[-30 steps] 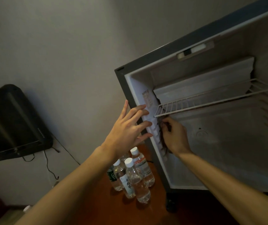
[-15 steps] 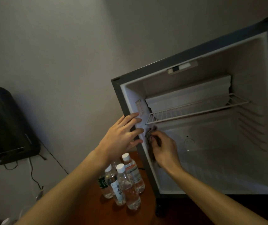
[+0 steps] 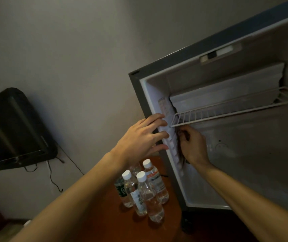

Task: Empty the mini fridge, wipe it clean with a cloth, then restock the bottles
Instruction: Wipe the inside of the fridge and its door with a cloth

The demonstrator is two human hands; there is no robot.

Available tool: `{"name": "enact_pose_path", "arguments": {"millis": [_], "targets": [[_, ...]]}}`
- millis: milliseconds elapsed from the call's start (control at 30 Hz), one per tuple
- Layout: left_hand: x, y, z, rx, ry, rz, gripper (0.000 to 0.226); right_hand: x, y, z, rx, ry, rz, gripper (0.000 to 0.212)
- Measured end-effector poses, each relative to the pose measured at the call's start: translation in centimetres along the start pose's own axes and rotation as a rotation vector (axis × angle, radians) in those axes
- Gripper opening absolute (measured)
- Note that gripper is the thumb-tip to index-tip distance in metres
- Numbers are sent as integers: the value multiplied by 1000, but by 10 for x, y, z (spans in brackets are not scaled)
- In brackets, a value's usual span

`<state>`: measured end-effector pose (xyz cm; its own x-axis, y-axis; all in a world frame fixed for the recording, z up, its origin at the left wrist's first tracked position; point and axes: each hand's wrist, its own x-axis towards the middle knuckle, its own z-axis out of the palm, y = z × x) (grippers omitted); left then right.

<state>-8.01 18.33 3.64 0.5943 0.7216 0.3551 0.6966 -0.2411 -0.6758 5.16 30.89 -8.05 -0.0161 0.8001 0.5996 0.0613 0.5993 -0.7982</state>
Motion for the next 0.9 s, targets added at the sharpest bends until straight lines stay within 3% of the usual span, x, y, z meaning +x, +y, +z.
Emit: {"name": "enact_pose_path", "arguments": {"millis": [367,600,900], "targets": [[4,15,-8,22,-26,-96,36,-55,-26,-19,77,-50,-50,15],[2,12,-5,13,13,-72,37,-30,-14,-15,17,-70,-11,18],[1,9,0,-39,26,-63,35,27,19,11,-21,23,57,22]]}}
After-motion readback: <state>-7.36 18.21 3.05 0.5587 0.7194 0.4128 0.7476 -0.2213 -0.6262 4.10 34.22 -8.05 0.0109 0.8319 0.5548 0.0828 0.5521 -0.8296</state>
